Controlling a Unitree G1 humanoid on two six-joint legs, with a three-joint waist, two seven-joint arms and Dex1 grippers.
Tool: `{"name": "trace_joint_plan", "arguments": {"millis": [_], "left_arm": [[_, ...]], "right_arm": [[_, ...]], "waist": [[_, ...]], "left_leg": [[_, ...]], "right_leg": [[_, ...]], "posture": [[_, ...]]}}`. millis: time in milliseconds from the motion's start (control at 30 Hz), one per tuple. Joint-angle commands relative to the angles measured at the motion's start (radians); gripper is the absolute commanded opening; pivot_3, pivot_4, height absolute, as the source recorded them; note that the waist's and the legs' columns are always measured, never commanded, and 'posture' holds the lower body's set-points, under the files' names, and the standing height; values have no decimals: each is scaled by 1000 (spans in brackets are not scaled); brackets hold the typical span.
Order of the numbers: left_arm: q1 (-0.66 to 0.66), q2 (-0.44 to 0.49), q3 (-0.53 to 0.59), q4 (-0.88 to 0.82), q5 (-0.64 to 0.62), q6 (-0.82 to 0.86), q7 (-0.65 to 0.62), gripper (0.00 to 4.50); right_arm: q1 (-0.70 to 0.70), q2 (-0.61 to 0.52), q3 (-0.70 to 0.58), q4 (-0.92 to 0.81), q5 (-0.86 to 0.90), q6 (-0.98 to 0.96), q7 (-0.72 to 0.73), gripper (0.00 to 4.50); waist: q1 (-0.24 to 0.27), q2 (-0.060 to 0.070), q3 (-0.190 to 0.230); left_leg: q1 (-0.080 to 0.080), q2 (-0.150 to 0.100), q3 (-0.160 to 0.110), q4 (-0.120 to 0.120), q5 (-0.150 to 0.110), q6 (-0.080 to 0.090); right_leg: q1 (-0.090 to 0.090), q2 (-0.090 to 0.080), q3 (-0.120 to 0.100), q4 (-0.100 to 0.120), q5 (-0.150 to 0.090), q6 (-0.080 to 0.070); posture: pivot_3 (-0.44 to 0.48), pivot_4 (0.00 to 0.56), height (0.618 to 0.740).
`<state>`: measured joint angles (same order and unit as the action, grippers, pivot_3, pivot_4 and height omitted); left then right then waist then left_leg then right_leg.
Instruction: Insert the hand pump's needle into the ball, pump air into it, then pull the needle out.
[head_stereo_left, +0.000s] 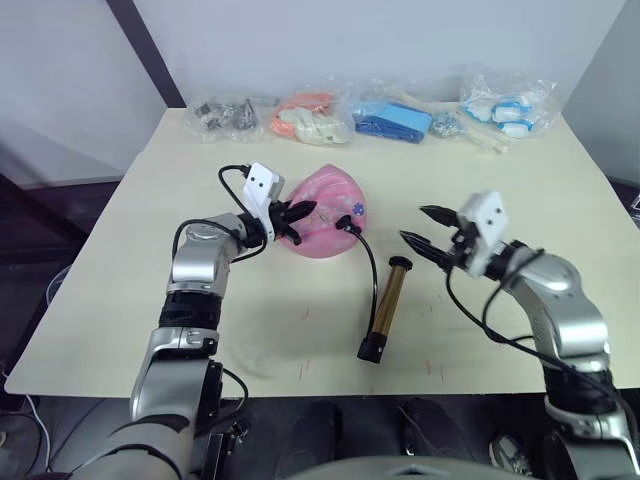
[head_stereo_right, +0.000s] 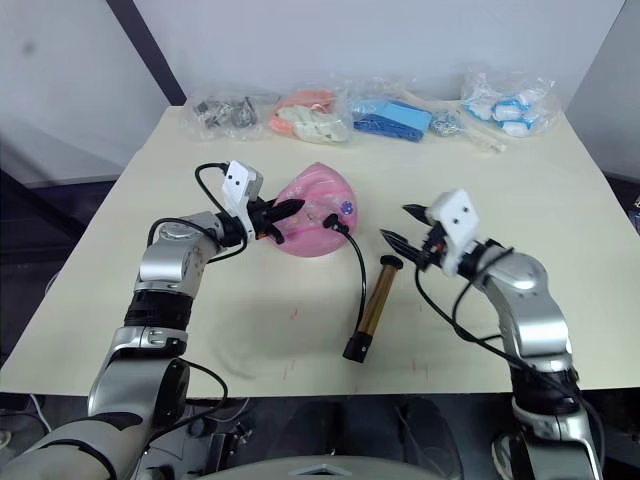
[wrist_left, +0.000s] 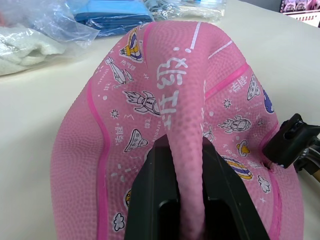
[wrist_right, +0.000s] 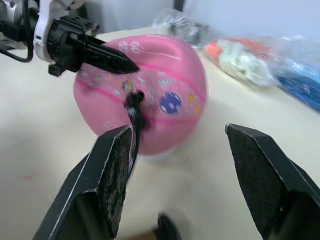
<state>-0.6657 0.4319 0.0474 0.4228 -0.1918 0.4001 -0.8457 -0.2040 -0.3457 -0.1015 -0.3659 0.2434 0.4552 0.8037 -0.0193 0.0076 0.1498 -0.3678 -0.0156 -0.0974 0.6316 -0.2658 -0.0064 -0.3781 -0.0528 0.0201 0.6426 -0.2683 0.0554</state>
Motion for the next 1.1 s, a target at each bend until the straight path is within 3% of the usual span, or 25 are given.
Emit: {"name": "trace_joint_plan", "arguments": {"millis": [33,533,567,633,667,833,867,1100], "left_arm": [[56,3,-47,99,35,34,4,0],[31,21,-41,107,19,28,-25,0],[28,21,-39,107,18,26,-26,839],[24,20,-34,107,12,23,-30,1651],[22,20,-31,106,9,22,-31,2279],[6,25,-13,103,-8,9,-43,4214],[3,25,-8,99,-13,7,-48,4374],[-15,30,17,23,-60,15,-66,4374]], "right_arm": [[65,-33,-63,-68,85,-62,31,4439],[270,-142,-179,-64,256,-205,102,4439],[275,-145,-178,-63,261,-214,105,4500],[284,-148,-171,-61,270,-229,108,4500],[287,-149,-167,-60,271,-238,110,4500],[296,-146,-159,-43,272,-276,115,4500],[297,-147,-158,-39,271,-283,115,4500],[300,-144,-144,-21,266,-321,112,4500]], "waist": [[1,-1,1],[4,-6,6],[4,-6,6],[4,-6,7],[6,-6,8],[12,-8,10],[12,-9,10],[11,-10,15]], "left_leg": [[0,0,0,0,0,0],[1,1,3,1,0,0],[1,1,3,1,0,0],[1,1,3,1,0,0],[1,1,3,1,0,0],[-2,0,1,2,0,0],[-2,0,1,2,0,0],[-7,0,-1,3,1,0]], "right_leg": [[0,0,0,0,0,0],[0,1,1,0,-1,1],[0,1,1,0,-1,1],[0,1,2,0,-1,1],[0,1,1,0,-1,1],[0,1,0,0,0,1],[0,0,0,0,-1,1],[-3,0,-1,0,0,1]], "posture": [[0,150,738],[0,150,738],[0,150,738],[0,150,738],[0,150,738],[0,150,738],[0,150,738],[0,150,738]]}}
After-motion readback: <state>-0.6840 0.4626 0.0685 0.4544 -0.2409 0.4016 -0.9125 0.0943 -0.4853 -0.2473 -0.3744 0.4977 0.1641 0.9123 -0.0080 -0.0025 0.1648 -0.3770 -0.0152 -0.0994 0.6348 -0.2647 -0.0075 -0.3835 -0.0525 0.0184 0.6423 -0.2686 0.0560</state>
